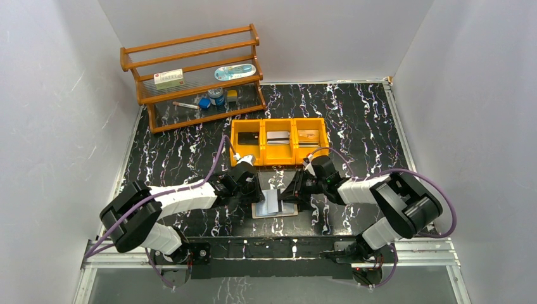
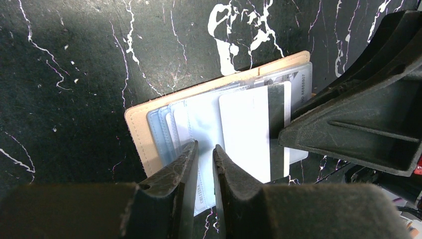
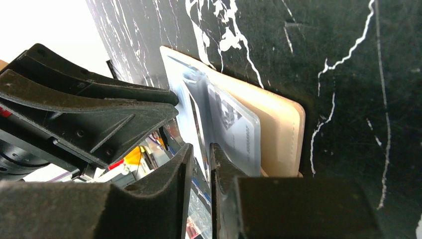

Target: Take the credit cards out of the card holder

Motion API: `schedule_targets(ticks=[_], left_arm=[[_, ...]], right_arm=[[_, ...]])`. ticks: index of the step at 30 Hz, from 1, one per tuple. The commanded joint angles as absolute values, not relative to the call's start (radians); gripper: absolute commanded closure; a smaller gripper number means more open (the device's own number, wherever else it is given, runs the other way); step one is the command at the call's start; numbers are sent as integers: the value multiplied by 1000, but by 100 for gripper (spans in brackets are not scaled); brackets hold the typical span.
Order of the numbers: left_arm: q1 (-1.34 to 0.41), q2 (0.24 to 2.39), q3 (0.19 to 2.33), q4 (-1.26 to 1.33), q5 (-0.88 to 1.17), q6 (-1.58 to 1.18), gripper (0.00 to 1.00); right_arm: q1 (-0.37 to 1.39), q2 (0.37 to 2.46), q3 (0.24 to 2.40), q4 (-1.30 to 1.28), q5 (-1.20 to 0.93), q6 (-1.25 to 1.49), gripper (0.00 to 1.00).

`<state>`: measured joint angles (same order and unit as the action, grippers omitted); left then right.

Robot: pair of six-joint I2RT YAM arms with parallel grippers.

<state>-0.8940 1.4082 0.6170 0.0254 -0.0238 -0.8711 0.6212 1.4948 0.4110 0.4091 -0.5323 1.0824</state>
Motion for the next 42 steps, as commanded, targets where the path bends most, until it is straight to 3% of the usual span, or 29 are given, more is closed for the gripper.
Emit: schedule_targets(ticks=[1,6,10,12,17,23,30,42], left_arm=[[-898,1392,595,-61,-46,-853,83],[-898,1396,596,-61,-44,-853,83],[-898,1394,596,-63,-48,-854,83],[-898,1391,595,-65,-51,-854,83],[-898,1359,588,-78,-79,-859,81],[-898,1261,569,-64,-105,-866,69],[-899,1124,534,-22,-128,-892,44],[-897,1033,519,-96,-194,-908,36]], right_arm=[[622,1534,438,493,-561,1092,73],[639,1566,448,513,-563,1097,76],[647,1558,446,508,-554,1096,89],[646,1530,445,469,-528,1079,95],[644,1415,436,279,-416,1017,100],[644,1259,435,173,-366,986,100],[644,1176,456,160,-351,963,100],[644,1137,542,118,-338,856,100]])
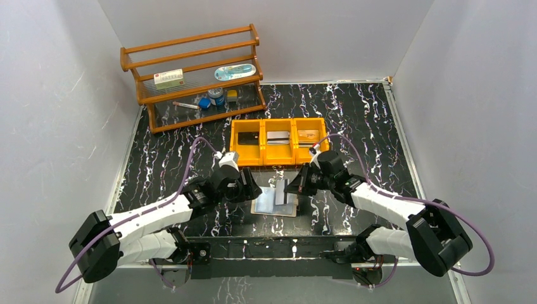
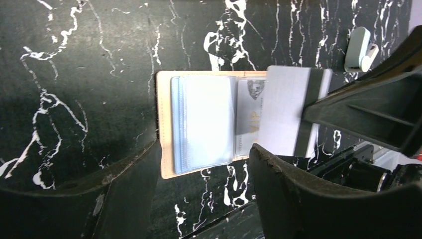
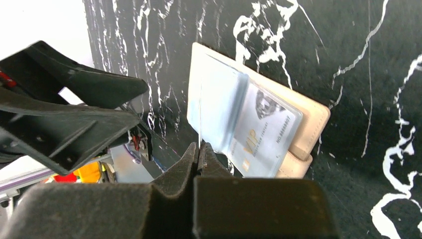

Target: Take the credit cards out of the card holder

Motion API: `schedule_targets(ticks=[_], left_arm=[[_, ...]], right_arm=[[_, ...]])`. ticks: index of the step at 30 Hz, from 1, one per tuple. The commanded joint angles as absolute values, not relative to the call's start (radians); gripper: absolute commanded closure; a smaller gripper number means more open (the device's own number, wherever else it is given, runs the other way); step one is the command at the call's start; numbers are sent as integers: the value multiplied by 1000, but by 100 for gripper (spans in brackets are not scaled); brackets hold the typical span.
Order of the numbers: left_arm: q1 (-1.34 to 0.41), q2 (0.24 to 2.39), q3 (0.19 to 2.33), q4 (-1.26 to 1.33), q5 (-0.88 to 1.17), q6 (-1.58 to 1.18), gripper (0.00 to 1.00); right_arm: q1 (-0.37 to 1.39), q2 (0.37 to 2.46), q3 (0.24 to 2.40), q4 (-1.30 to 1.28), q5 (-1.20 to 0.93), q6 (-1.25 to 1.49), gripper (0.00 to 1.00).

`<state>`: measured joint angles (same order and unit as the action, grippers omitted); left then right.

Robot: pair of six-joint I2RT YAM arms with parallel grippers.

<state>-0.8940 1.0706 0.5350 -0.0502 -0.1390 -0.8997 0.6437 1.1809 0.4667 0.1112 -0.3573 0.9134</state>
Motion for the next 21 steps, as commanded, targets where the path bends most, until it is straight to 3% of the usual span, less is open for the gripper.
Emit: schedule_targets(ticks=[1,3,6,11,21], left_arm=[[-898,1024,519,-106,-206,-907,35],[-898,1007,520,-136,-233,-904,31],[-897,973,519,-196,-285,-902,15],[-897,924,532,-276,-363,-877,2],[-839,939,545,-351,-379,-865,2]], right_arm=[[644,1129,558,104,-314,820,100],[643,1114,595,66,-269,772,100],[644,1105,651,31,-200,699,100],[644,1125,737,15,-103,560,100],[649,1316,956,6,-46,29,100]])
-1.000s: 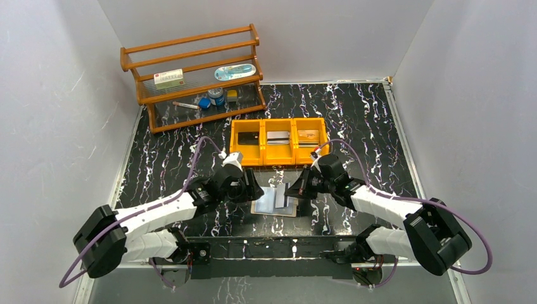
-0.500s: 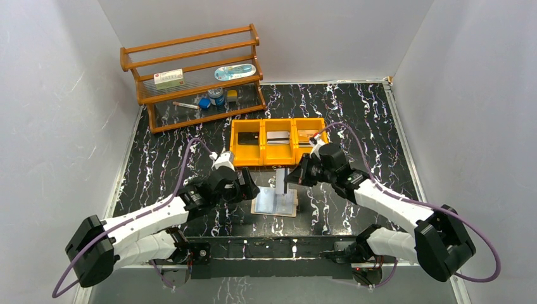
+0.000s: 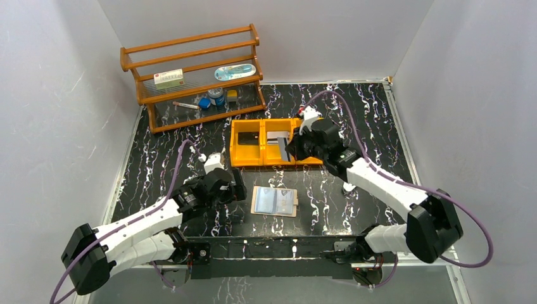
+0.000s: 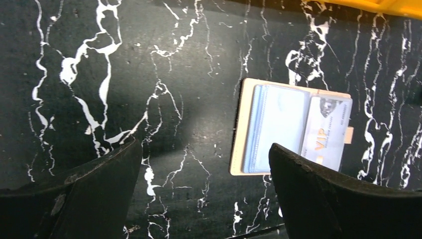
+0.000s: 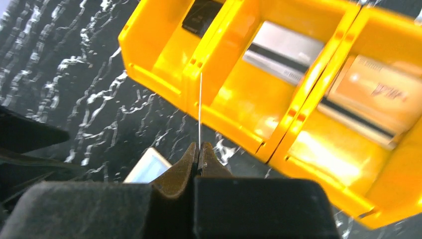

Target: Take the credit cards out of the card holder

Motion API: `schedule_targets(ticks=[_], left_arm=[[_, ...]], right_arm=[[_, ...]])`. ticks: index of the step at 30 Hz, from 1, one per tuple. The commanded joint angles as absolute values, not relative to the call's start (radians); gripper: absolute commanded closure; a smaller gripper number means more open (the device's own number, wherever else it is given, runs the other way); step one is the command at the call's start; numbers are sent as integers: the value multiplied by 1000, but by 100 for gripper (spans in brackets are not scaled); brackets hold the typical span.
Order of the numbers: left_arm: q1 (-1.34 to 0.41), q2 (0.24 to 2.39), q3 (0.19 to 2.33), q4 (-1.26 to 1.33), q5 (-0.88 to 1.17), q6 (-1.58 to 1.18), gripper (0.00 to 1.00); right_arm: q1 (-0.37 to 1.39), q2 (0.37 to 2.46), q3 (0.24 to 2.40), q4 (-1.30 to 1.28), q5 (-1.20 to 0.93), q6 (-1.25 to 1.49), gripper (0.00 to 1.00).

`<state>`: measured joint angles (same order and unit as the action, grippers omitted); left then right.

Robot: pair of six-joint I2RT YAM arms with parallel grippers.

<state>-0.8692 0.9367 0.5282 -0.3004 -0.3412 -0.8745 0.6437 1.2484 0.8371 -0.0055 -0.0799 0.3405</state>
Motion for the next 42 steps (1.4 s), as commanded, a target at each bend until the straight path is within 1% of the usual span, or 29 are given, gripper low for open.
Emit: schedule_targets(ticks=[1,6,8,10,15,26,30,40,42], left_arm=[[-826,939,543,-351,-368,-864,2],[-746,940,536,-365,-297,-852,2],[-733,934,532,-371,-293,-855,2],[-732,921,526,-370,-294,-860,2],[-729,892,515,-370,-296,-867,2],[-724,877,525,-384,-306,-867,2],[-723,875,517,-383,-313,-871,2],[-722,879,516,-397,-323,-873,2],[-720,880,516,-398,-324,-873,2]], right_arm=[[651,1344,984,-2,-26,-24,100],[670,1475,1101,-60,28,-285,100],[675,1518,1121,-47,68,-348,100],[678,1569,1163,-88,72,-405,100],[701,1675,1228,-99,181,-515,100],[724,1837,1304,-38,281,-736,100],[727,1853,1286,44,244,-798,100],[733,1953,1286,106,235,-942,100],[736,1969,1274,122,224,-965,97]])
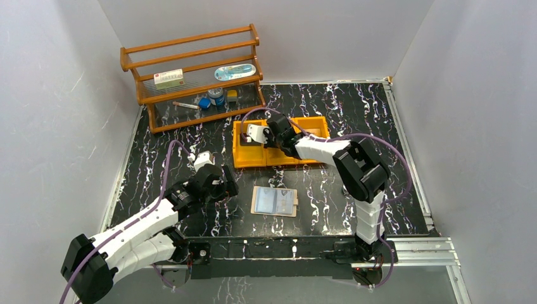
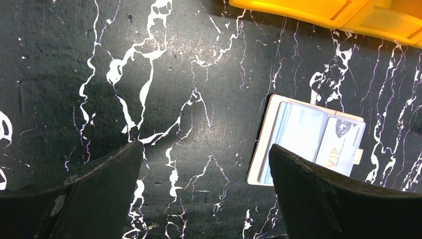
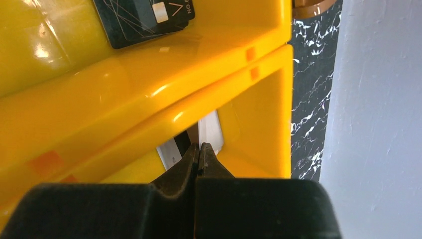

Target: Take the credit cards out of the card holder

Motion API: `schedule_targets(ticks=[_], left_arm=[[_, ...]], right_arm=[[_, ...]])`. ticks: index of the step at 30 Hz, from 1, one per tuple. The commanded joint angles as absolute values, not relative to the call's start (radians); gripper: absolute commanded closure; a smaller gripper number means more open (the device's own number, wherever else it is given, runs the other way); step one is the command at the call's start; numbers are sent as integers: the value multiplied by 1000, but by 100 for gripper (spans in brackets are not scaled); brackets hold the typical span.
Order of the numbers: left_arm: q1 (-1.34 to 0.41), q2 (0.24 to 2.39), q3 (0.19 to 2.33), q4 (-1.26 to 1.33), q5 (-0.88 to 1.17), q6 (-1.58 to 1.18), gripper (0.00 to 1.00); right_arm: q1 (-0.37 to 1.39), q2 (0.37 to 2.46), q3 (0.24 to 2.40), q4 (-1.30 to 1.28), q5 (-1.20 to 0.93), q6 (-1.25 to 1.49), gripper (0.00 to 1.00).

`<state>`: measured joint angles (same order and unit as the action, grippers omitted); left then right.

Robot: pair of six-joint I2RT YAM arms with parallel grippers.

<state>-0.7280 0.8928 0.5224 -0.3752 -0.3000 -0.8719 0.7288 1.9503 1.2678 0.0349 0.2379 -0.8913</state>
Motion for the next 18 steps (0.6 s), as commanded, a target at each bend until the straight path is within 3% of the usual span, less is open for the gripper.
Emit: schedule_targets(ticks=[1,5,8,18], left_arm=[[-721,880,518,-400,-324,-873,2],[-721,878,519,-411,-326,-871,2],[-721,878,521,-407,-324,-870,2],[-721,887,540,-399,-291,-868,2]], right_arm=[[737,1973,1271,127,227,-966,95],[738,1957,1252,129,234,-948,84],[738,1936,1244,104,203,-925,69],[740,1823,1214,114,147,-733,62]])
